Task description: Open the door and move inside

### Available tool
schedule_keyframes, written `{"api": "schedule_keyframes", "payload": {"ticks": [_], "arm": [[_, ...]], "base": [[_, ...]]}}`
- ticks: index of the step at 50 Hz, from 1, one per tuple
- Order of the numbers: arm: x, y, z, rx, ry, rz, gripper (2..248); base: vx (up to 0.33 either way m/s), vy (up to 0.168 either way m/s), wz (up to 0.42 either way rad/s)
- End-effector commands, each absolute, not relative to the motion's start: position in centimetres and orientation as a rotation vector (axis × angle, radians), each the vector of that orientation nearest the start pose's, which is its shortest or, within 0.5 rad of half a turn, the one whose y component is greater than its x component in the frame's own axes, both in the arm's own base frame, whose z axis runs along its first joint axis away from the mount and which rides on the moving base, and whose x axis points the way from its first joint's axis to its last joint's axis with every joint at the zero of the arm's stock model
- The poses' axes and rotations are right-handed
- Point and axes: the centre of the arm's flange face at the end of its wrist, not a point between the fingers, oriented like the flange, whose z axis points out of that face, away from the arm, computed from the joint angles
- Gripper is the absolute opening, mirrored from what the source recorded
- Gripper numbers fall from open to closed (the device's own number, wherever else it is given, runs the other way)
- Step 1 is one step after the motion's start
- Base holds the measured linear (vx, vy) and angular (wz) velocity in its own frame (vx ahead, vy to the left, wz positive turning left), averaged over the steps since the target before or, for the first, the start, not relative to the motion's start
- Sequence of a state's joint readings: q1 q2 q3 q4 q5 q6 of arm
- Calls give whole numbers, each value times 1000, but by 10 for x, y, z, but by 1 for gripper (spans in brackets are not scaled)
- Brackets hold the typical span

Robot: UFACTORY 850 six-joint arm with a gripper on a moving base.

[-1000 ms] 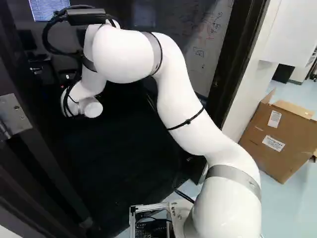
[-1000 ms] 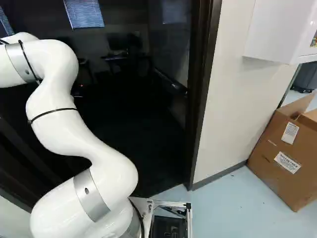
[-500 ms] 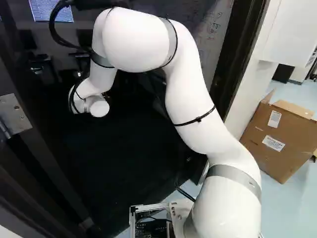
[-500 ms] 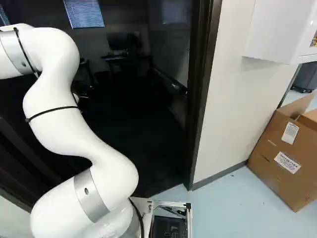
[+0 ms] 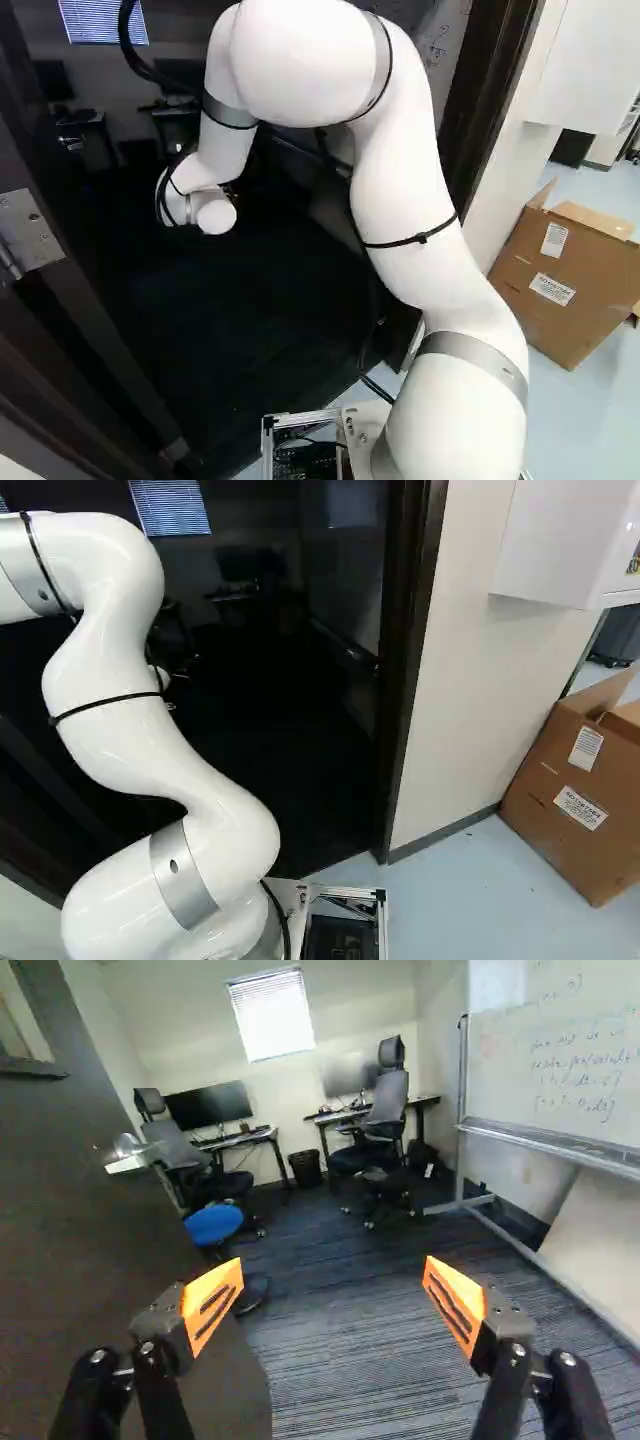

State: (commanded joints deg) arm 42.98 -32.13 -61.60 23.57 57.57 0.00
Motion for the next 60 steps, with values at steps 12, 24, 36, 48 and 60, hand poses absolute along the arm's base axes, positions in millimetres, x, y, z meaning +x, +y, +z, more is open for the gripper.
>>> {"api": "schedule_keyframes", "payload": {"ticks": [12, 24, 36, 48, 60], "arm": [[478, 389, 392, -2064, -220, -1806, 247], [473, 369, 395, -2076, -234, -1809, 247], [468, 350, 397, -2087, -248, -1812, 247], [460, 331, 400, -2099, -264, -1813, 247], [451, 312, 402, -2109, -278, -1815, 247]], "base": [[0, 0, 0], [0, 0, 0], [0, 0, 0], [0, 0, 0], [0, 0, 0]]}}
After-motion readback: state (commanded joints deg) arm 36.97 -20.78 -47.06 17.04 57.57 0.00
